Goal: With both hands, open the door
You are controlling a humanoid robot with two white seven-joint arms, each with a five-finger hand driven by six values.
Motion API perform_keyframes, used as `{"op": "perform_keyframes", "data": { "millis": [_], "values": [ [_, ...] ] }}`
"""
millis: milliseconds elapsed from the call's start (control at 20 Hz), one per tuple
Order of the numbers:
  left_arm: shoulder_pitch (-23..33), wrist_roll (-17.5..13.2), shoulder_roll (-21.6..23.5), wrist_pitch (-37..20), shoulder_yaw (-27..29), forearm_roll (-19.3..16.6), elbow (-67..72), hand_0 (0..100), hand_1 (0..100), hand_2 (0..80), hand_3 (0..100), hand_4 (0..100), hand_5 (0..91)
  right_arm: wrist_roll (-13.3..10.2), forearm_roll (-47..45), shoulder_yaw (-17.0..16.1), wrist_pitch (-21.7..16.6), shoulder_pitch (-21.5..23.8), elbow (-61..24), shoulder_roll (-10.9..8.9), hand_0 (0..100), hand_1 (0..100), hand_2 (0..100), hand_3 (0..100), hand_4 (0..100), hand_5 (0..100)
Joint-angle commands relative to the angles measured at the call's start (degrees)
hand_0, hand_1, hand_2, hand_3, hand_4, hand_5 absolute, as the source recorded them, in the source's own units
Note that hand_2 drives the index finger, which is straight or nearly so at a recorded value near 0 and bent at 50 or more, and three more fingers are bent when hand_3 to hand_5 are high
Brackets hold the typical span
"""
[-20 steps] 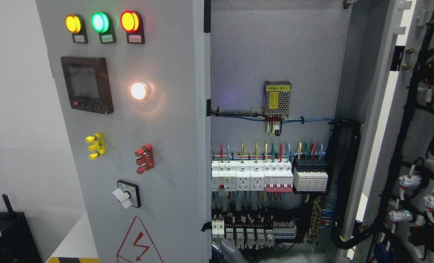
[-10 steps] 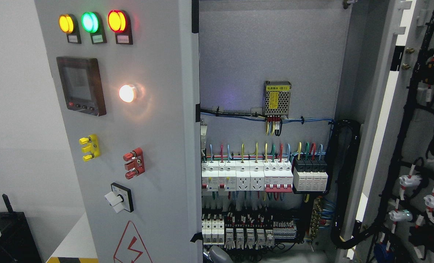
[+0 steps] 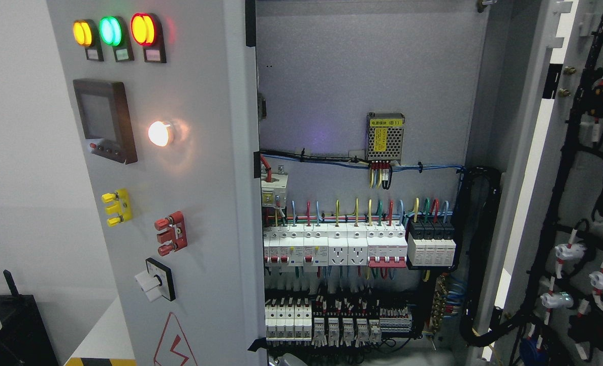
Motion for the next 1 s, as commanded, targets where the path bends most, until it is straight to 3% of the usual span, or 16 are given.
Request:
{"op": "perform_keyframes", "data": {
  "millis": [0, 952],
  "values": [
    [0.0, 0.0, 0.0, 0.0, 0.0, -1.5, 0.0, 0, 0, 0.0, 0, 3, 0.0, 0.0, -0.7, 2.6, 0.0, 0.1, -1.5, 0.33, 11, 0, 0, 0, 0, 0],
    [0.0, 0.0, 0.0, 0.0, 0.0, -1.5, 0.0, 0, 0, 0.0, 0, 3, 0.0, 0.0, -0.8, 8.8, 0.1, -1.1, -2.7, 0.51, 11, 0, 0, 0, 0, 0]
  ]
}}
